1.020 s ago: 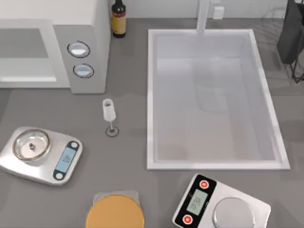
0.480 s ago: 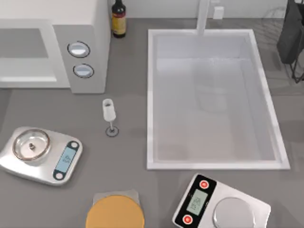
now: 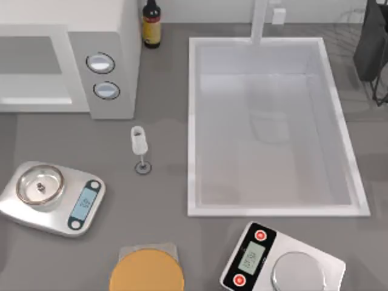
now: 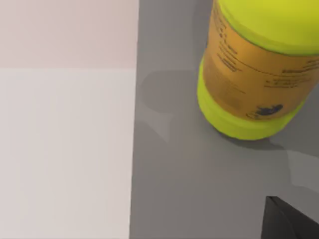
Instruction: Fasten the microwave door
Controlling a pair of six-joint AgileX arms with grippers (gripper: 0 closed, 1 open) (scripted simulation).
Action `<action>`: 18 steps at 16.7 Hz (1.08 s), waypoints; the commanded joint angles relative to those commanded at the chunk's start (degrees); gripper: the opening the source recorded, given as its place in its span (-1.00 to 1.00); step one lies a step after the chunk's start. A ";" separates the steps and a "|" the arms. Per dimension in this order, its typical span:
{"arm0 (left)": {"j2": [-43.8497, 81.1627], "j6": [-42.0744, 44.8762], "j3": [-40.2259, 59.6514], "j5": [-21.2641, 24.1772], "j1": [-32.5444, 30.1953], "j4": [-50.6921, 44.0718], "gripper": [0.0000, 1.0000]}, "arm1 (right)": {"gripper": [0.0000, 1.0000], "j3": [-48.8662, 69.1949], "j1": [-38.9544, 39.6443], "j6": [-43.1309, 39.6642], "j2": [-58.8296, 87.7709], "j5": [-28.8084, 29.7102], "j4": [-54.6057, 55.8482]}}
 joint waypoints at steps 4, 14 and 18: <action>-9.14 -5.76 -11.00 -2.80 -5.37 4.48 -1.00 | 1.00 0.00 0.00 0.00 0.00 0.00 0.00; -15.69 -11.60 -17.22 -6.44 -11.06 6.66 -1.00 | 1.00 0.00 0.00 0.00 0.00 0.00 0.00; -25.36 -21.19 -23.71 -12.54 -22.36 8.81 -1.00 | 1.00 0.00 0.00 0.00 0.00 0.00 0.00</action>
